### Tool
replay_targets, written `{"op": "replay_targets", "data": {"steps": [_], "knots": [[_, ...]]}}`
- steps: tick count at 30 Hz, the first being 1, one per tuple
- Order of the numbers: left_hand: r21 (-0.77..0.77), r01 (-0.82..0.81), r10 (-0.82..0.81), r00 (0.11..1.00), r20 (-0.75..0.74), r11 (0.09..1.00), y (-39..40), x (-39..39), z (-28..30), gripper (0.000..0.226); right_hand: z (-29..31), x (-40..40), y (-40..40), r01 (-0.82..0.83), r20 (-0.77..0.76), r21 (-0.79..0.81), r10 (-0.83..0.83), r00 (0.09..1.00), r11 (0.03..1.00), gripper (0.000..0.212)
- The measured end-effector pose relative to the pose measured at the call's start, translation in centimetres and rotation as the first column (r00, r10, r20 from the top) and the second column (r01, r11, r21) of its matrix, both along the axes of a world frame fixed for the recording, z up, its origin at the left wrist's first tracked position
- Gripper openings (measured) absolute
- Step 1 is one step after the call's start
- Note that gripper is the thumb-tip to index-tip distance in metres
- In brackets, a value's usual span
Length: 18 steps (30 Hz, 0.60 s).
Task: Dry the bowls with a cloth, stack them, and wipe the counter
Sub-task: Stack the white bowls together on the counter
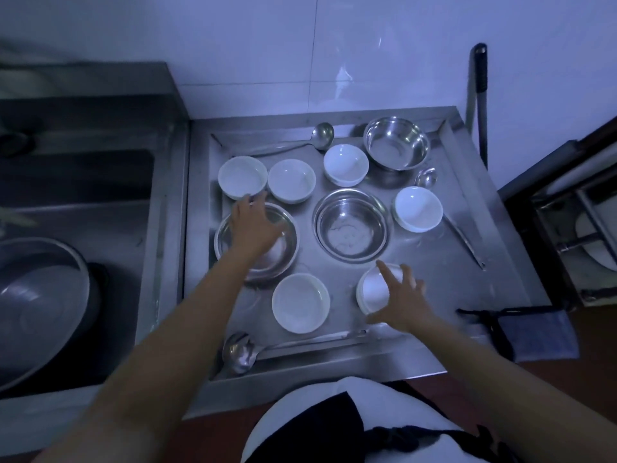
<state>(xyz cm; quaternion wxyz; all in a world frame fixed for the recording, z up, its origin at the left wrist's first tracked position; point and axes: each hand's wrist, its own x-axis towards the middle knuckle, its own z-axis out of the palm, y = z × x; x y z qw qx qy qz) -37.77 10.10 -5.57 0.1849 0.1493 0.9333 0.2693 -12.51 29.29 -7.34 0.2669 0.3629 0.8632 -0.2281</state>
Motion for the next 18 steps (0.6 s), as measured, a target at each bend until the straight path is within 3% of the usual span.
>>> {"op": "replay_targets", "data": {"steps": [4, 8, 13, 18], "knots": [[-0.15, -0.007, 0.025, 0.993, 0.118, 0.989, 0.9, -7.2, 0.3, 0.107, -0.6, -0.1, 1.4, 0.142, -0.115, -0.038, -0.145, 0.983, 0.989, 0.109], [-0.259, 0.057, -0.024, 0.991, 0.13, 0.964, 2.2, -12.4, -0.6, 0.114, -0.5, -2.2, 5.2, 0.236, -0.21, -0.039, -0.239, 0.948, 0.971, 0.097], [-0.309, 0.123, -0.068, 0.981, 0.183, 0.943, 3.5, -15.6, -2.3, 0.125, 0.7, -6.6, 10.5, 0.292, -0.243, 0.072, -0.267, 0.933, 0.954, 0.108], [-0.365, 0.127, -0.088, 0.989, 0.123, 0.922, 3.5, -16.9, -4.0, 0.123, 1.0, -10.8, 14.2, 0.285, -0.129, 0.082, -0.273, 0.953, 0.955, 0.129]]}}
